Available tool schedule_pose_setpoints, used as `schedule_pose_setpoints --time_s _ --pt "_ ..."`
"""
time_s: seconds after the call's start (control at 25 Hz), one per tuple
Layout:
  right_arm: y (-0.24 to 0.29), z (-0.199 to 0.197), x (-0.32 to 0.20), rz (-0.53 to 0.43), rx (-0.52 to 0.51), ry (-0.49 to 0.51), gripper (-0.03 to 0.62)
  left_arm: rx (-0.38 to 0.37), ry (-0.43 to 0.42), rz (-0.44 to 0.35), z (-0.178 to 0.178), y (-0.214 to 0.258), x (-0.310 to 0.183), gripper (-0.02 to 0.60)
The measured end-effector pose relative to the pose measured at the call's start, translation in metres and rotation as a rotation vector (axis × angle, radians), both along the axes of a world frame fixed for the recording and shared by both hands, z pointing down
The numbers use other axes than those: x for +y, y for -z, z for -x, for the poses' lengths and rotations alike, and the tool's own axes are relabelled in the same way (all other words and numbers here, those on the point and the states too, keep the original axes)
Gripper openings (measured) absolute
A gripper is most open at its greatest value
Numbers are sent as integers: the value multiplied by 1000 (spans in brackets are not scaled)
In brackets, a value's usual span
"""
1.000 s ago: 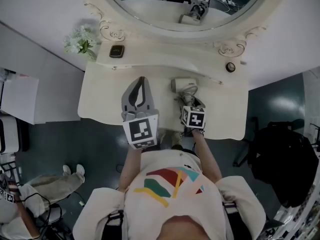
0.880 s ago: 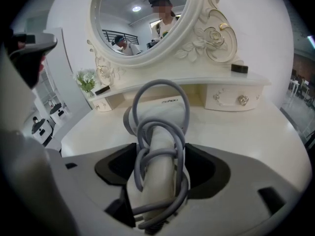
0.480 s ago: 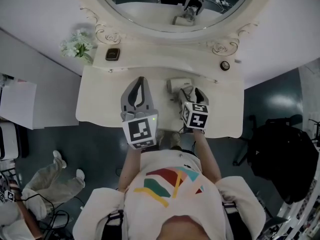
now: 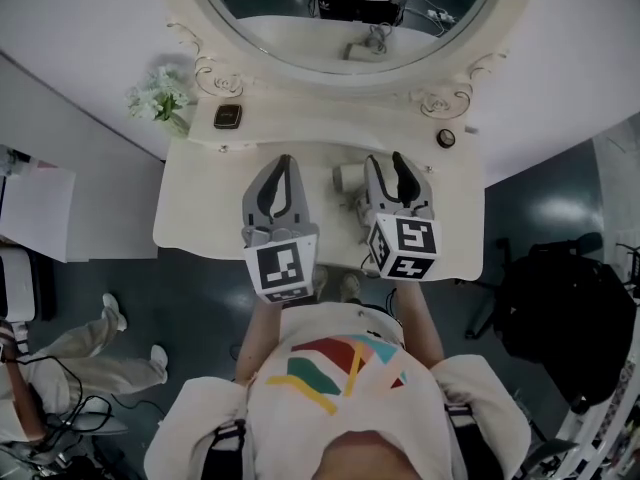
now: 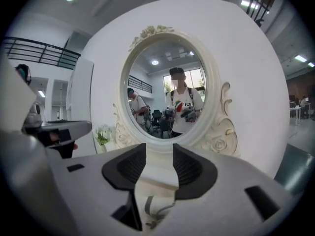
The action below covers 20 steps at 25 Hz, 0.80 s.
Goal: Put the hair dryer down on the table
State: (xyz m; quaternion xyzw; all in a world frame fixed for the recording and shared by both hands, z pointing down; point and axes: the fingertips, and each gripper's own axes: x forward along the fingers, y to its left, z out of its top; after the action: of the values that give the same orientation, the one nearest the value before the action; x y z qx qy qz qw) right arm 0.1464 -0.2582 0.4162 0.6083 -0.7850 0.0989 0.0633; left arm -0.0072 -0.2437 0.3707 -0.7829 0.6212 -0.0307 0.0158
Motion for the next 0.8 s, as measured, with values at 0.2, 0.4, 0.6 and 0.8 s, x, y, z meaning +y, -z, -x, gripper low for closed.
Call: schedule_pose_setpoints --time_s 0.2,0.4,0.6,0.8 --pt "39 6 14 -109 -20 10 125 9 8 -45 7 19 8 6" --pt "62 7 27 -197 -5 -6 67 7 13 -59 10 35 13 6" --pt "64 11 36 -218 -10 1 34 1 12 -75 9 41 17 6" --pt "57 13 37 -193 -1 14 34 -2 3 -82 5 43 18 6"
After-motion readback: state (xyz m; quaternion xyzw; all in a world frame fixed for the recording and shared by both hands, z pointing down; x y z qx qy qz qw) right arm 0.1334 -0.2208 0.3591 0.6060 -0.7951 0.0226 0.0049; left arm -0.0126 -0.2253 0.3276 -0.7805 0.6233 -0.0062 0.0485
